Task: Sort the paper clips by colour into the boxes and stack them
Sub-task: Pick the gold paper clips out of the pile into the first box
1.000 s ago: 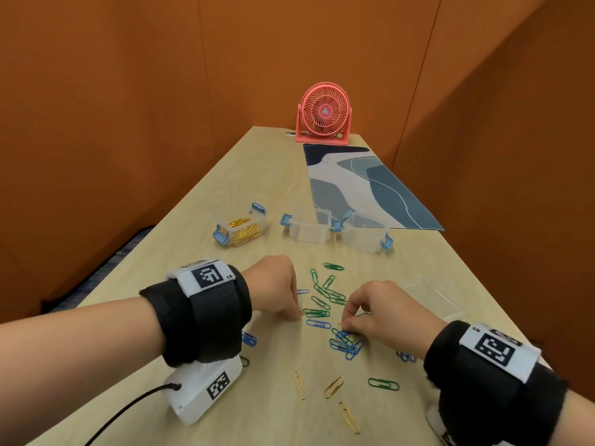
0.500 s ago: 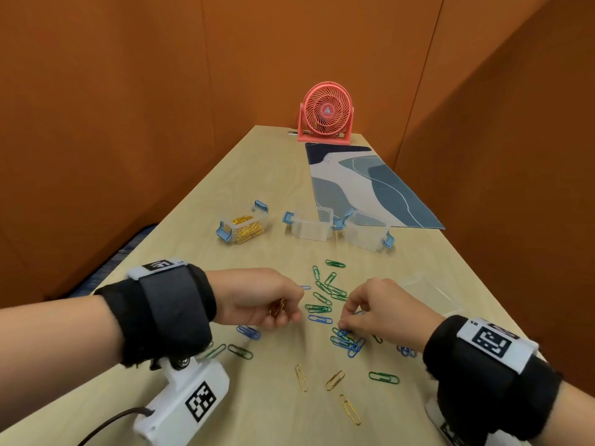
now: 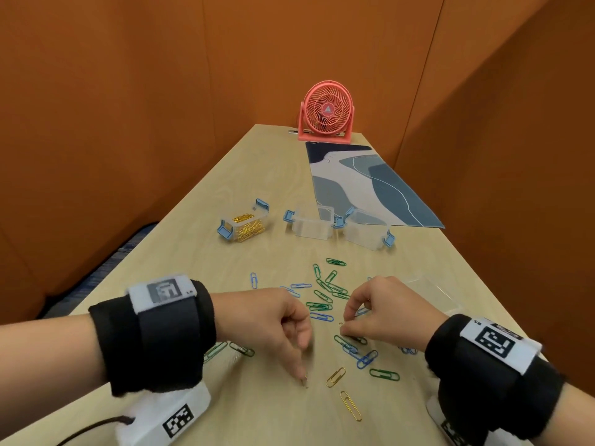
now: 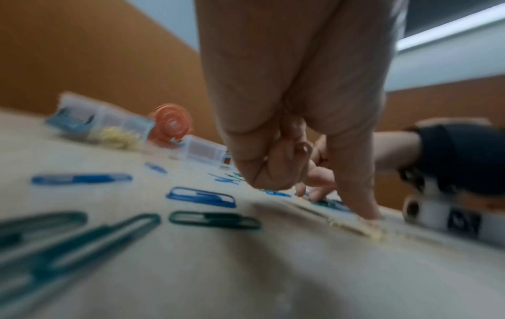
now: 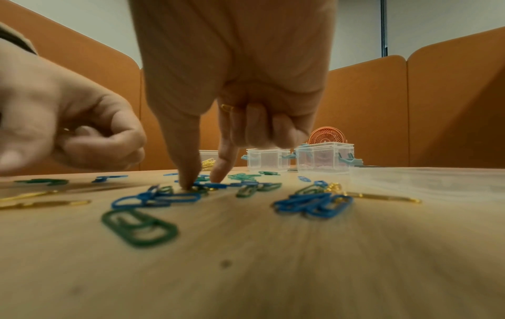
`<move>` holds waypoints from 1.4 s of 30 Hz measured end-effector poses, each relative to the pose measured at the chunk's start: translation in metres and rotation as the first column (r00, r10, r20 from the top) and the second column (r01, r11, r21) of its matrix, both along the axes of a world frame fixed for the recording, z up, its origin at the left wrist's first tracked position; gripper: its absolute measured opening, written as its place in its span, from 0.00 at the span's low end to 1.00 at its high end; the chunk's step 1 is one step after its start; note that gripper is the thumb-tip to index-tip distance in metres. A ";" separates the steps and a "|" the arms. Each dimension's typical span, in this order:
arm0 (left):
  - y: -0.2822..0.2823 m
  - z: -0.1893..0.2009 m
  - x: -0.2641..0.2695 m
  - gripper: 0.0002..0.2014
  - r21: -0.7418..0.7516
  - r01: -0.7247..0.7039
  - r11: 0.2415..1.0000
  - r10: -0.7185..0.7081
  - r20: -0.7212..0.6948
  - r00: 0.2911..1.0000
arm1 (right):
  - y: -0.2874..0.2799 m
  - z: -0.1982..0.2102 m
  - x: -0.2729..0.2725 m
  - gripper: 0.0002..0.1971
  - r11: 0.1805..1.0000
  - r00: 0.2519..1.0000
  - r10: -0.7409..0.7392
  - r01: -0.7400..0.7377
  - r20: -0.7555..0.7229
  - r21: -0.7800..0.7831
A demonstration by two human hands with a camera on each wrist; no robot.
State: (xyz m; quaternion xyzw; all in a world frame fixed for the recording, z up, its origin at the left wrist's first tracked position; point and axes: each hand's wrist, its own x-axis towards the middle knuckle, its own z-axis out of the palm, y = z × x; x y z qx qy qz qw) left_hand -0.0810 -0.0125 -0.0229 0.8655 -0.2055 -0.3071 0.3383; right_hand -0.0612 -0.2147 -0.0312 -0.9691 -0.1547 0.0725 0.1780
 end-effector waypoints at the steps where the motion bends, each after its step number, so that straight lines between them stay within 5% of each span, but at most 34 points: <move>1: -0.002 -0.001 -0.002 0.12 0.039 0.028 0.999 -0.030 0.046 0.998 | 0.000 0.000 0.001 0.07 1.000 1.000 0.008 -0.008 -0.002 -0.005; 12: -0.007 -0.004 -0.004 0.02 0.200 0.123 0.972 -0.144 0.096 0.985 | 0.002 -0.004 0.002 0.03 0.997 0.995 0.082 -0.082 -0.050 0.004; 15: -0.007 -0.001 -0.001 0.06 0.008 -0.078 0.997 0.078 -0.109 0.991 | 0.002 -0.002 0.002 0.05 0.996 0.998 0.053 -0.055 0.029 0.072; 19: -0.006 0.006 0.008 0.09 -0.261 -0.451 0.853 0.286 -0.488 0.824 | 0.004 0.001 0.001 0.08 0.984 0.998 0.016 -0.026 0.058 0.176; 22: -0.009 0.006 0.011 0.10 -0.307 -0.534 0.788 0.303 -0.561 0.770 | 0.005 0.004 -0.003 0.09 0.971 0.999 0.017 -0.028 0.052 0.237; 26: -0.020 -0.003 0.009 0.17 -0.275 -0.480 0.833 0.320 -0.467 0.824 | 0.005 0.009 -0.006 0.08 0.946 1.000 0.005 -0.011 0.019 0.323; 31: -0.030 0.000 0.000 0.20 -0.135 -0.303 0.943 0.249 -0.315 0.916 | 0.003 0.012 -0.015 0.08 0.894 0.971 -0.023 0.126 -0.237 0.430; 35: -0.038 -0.002 -0.003 0.22 0.030 -0.142 0.989 0.143 -0.046 0.989 | 0.003 0.010 -0.028 0.08 0.944 0.939 0.037 0.079 -0.343 0.320; 42: -0.043 -0.001 -0.007 0.07 0.174 -0.032 0.984 -0.015 0.266 0.964 | 0.001 0.016 -0.040 0.14 0.992 0.949 0.129 -0.121 -0.289 0.045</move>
